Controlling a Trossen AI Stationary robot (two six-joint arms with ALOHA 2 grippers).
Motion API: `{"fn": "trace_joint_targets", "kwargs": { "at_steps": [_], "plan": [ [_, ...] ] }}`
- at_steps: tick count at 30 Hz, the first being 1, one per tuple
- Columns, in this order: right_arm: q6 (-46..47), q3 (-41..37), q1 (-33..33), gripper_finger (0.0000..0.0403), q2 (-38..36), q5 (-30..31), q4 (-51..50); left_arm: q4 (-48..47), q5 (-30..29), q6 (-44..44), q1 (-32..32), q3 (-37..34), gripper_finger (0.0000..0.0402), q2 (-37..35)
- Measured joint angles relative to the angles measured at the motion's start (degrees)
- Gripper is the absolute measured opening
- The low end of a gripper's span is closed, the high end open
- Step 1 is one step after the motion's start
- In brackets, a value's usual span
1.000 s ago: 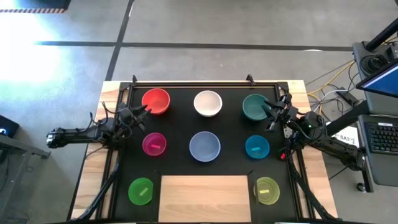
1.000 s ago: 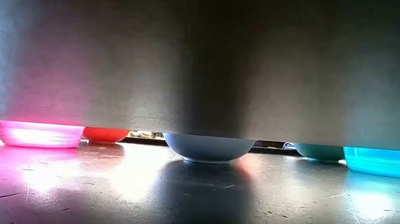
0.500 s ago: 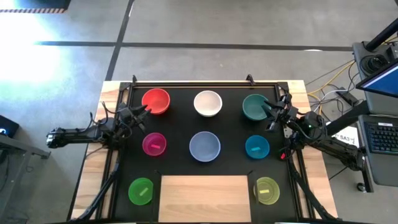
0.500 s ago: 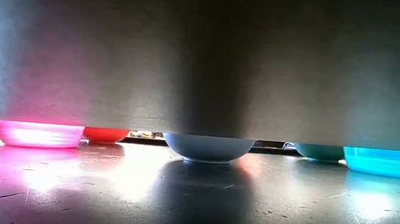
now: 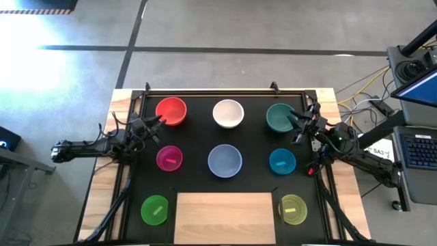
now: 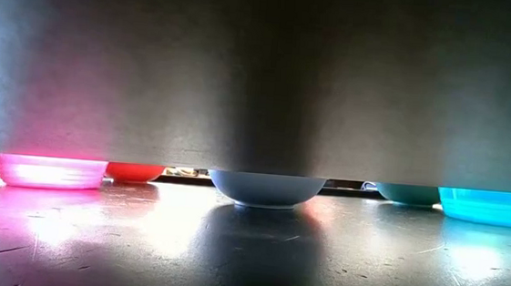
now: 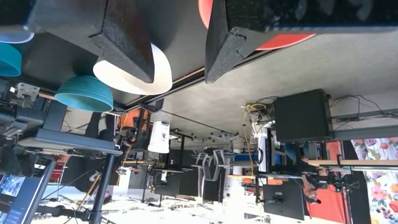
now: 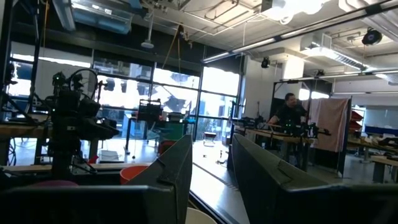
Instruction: Place and stack bowls onto a shelf
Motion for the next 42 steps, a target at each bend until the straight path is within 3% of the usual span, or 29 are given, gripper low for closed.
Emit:
{"fn": "trace_joint_targets", "kwargs": {
  "at_steps": [14,29,37,42],
  "plan": [
    [0.76,0.02,0.00,0.0105,0.00,-0.02,0.52,-0.02,0.00,0.02,0.00,0.00,0.0126,0.00],
    [20.82,0.05,0.00,0.0105,0.00,2.09,0.35,0.00,-0.02,0.01,-0.02,0.00,0.0126,-0.01],
    [21.56,6.32,0.00,0.0108,3.18,6.11,-14.20,-0.02,-0.01,0.01,0.00,0.00,0.0126,0.00],
    [22.17,11.48,0.00,0.0133,7.40,6.41,-22.09,-0.02,-0.02,0.00,0.00,0.00,0.0126,0.00]
  ]
}}
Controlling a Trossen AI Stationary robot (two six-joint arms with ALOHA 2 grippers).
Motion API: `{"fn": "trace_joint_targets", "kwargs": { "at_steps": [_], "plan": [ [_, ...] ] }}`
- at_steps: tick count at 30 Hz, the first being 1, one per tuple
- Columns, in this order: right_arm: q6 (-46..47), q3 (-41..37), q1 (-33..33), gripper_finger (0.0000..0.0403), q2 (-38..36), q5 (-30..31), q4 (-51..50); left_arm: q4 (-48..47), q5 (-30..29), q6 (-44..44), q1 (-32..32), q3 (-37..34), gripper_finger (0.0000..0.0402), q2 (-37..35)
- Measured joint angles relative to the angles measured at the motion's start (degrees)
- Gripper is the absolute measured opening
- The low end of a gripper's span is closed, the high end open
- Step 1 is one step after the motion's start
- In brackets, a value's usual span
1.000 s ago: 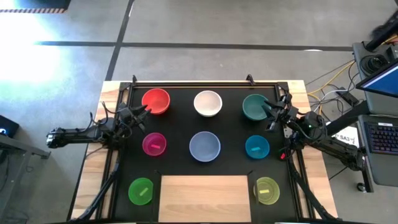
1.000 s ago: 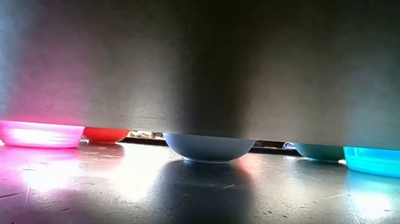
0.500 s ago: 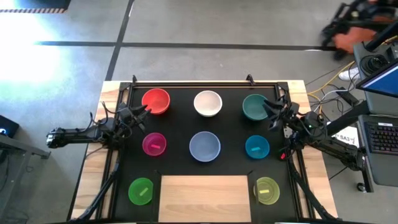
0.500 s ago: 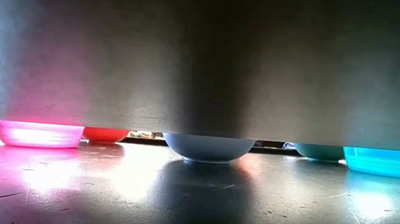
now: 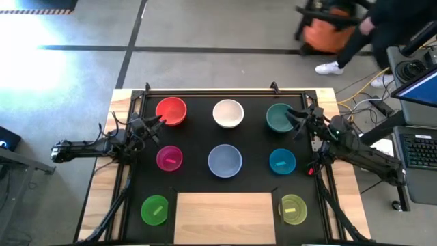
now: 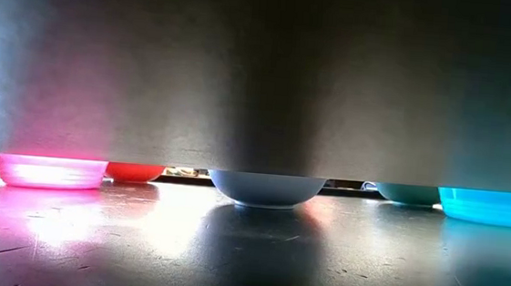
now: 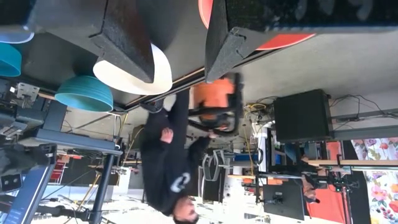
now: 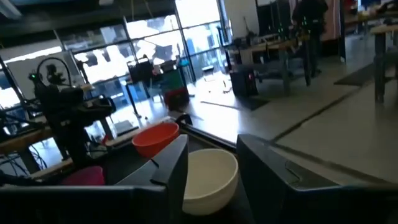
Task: Place and stack bowls onto a shelf
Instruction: Put the dark green bowl on the shelf
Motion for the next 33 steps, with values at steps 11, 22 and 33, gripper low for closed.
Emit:
{"fn": "trace_joint_targets", "kwargs": {
  "at_steps": [11,22,33],
  "plan": [
    [14.94,12.22,0.00,0.0177,13.46,5.13,-21.88,0.00,0.00,0.01,0.00,0.00,0.0126,-0.02],
    [21.59,22.60,0.00,0.0178,25.18,5.09,-37.15,0.00,0.00,0.00,0.00,0.00,0.0126,0.00],
    [29.41,23.12,0.01,0.0178,35.24,-0.97,-39.23,0.00,0.00,0.00,0.00,0.00,0.0126,0.00]
  ]
}}
